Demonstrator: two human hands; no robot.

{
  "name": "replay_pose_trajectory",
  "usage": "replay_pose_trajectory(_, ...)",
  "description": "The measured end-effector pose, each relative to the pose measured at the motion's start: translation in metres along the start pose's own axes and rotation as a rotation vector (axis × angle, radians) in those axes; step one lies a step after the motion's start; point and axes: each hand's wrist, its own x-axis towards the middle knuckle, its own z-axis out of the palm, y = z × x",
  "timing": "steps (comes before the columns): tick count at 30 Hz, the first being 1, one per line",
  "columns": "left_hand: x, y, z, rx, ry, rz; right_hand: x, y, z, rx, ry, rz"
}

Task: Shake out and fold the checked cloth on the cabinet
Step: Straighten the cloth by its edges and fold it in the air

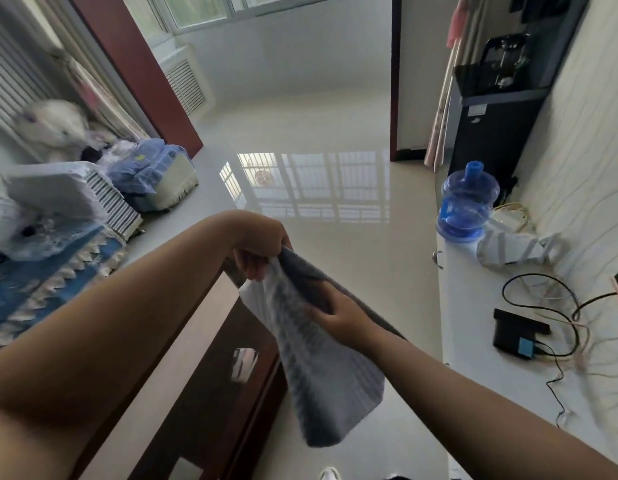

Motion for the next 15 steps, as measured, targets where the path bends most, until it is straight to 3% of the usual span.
replay_pose_trajectory(6, -0.013, -0.004, 0.000, 0.090, -0.160, 0.033, 0.021, -0.040, 0.012, 0.023, -0.290, -0.020)
replay_pose_trajectory(9, -0.018, -0.009, 0.001, 0.122, -0.217, 0.044, 0.025, -0.051, 0.009, 0.461, -0.497, 0.143)
replay_pose_trajectory(11, -0.019, -0.011, 0.002, 0.143, -0.219, 0.050, 0.033, -0.052, 0.010, 0.680, -0.483, 0.222)
replay_pose_trajectory(13, -0.017, -0.013, 0.001, 0.133, -0.238, 0.050, 0.039, -0.053, 0.014, 0.611, -0.439, 0.282)
replay_pose_trajectory(15, -0.016, -0.014, 0.000, 0.120, -0.266, 0.048, 0.044, -0.052, 0.016, 0.255, -0.472, 0.237)
